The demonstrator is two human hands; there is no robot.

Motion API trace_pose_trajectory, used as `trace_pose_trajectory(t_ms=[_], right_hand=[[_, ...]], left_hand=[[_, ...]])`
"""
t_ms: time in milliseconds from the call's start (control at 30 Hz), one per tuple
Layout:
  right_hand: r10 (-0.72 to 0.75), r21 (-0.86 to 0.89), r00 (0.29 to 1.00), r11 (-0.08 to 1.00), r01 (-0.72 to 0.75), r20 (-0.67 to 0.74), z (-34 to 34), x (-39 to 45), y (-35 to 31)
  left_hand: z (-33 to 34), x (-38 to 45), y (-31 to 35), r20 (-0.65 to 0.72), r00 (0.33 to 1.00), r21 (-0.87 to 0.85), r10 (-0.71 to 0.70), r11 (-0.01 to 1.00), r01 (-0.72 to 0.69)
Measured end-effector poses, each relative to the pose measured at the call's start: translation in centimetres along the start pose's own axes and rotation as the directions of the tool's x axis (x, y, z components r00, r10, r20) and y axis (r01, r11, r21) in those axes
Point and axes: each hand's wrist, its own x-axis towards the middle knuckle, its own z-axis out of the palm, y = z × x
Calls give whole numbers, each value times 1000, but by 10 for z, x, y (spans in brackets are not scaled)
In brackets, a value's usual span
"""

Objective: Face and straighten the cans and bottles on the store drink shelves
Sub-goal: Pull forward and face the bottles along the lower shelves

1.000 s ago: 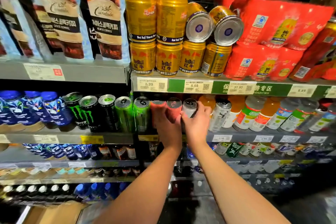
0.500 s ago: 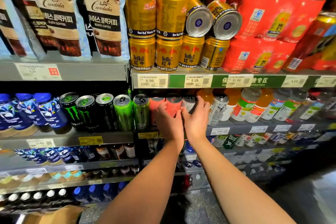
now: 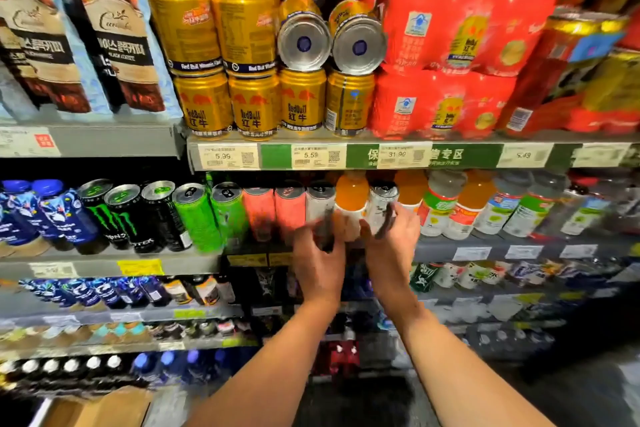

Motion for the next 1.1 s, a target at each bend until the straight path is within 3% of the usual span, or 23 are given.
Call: trace_pose_trajectory(t_ms=[100, 200, 300, 467, 600, 700, 800, 933, 1100], right_hand=[[-67, -69, 998, 995, 66, -14, -7, 23, 14], [-277, -237, 959, 930, 282, 53, -9, 41, 28], [-304, -170, 946, 932, 320, 111, -14, 51, 38], [-355, -93, 933, 929, 358, 51, -12, 54, 42], [-212, 45, 960, 977, 207, 184, -20, 43, 41], [-104, 95, 979, 992, 88, 174, -30, 39, 45], [-4, 262, 991, 965, -32, 137, -53, 36, 42], [-24, 424, 1000, 906, 13, 20, -92, 30, 45], [0, 523, 1000, 852, -12, 22, -133, 25, 64]], left_hand=[[21, -7, 12, 63, 997, 49, -34, 998, 31], [42, -3, 8, 57, 997, 85, -57, 995, 52], [56, -4, 14, 6, 997, 89, -83, 993, 82], [69, -9, 18, -42, 999, 113, -22, 993, 26], [71, -11, 17, -31, 998, 59, -57, 997, 59], [72, -8, 11, -14, 994, 9, -105, 994, 105], [75, -8, 12, -41, 995, 34, -91, 995, 93], [82, -7, 12, -49, 990, 12, -129, 991, 130], [91, -3, 15, -52, 992, 96, -118, 988, 123]])
